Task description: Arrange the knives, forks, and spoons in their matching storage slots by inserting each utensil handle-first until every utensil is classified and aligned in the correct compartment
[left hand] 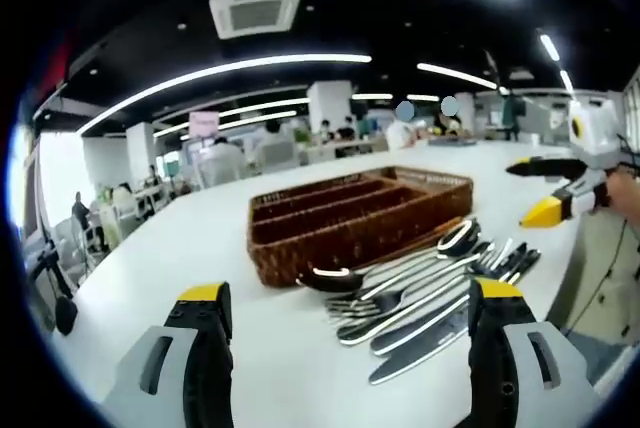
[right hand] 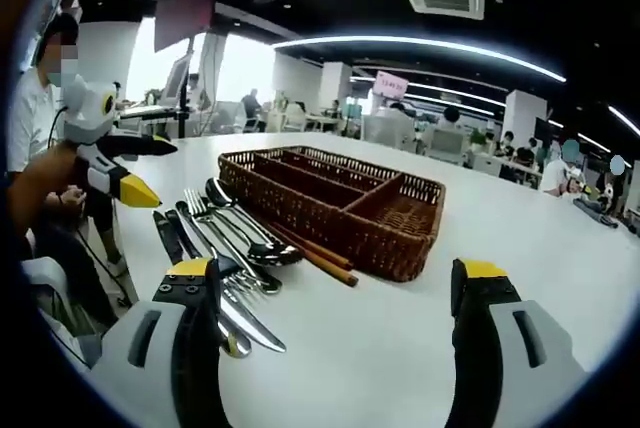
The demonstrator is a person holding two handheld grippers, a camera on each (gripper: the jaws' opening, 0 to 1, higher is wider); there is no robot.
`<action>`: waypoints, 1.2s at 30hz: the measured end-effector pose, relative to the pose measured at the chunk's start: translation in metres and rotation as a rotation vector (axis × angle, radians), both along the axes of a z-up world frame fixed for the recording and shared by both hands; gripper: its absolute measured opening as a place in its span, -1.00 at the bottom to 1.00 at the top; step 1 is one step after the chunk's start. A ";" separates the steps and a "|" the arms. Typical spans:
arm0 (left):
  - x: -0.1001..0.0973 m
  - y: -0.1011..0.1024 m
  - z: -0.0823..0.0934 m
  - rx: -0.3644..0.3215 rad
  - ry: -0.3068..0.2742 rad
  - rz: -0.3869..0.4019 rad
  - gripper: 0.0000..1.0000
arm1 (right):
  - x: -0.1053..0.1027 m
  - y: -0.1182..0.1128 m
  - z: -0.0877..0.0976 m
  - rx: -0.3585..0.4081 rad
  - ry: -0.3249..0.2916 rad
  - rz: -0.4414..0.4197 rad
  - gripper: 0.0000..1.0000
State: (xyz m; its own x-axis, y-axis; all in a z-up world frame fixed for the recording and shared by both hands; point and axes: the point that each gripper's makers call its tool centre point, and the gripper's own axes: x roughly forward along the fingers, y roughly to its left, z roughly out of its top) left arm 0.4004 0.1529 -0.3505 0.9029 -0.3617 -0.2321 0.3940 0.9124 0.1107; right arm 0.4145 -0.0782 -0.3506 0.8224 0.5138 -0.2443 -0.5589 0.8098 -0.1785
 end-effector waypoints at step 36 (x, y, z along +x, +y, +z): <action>0.002 0.005 0.002 -0.099 0.017 0.006 0.99 | -0.001 0.001 -0.002 0.006 0.020 0.001 0.99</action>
State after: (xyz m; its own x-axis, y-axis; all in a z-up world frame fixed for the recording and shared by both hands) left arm 0.4021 0.1580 -0.3482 0.9013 -0.3786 -0.2103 0.3899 0.9208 0.0131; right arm 0.4136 -0.0772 -0.3526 0.8170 0.5158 -0.2577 -0.5628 0.8105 -0.1623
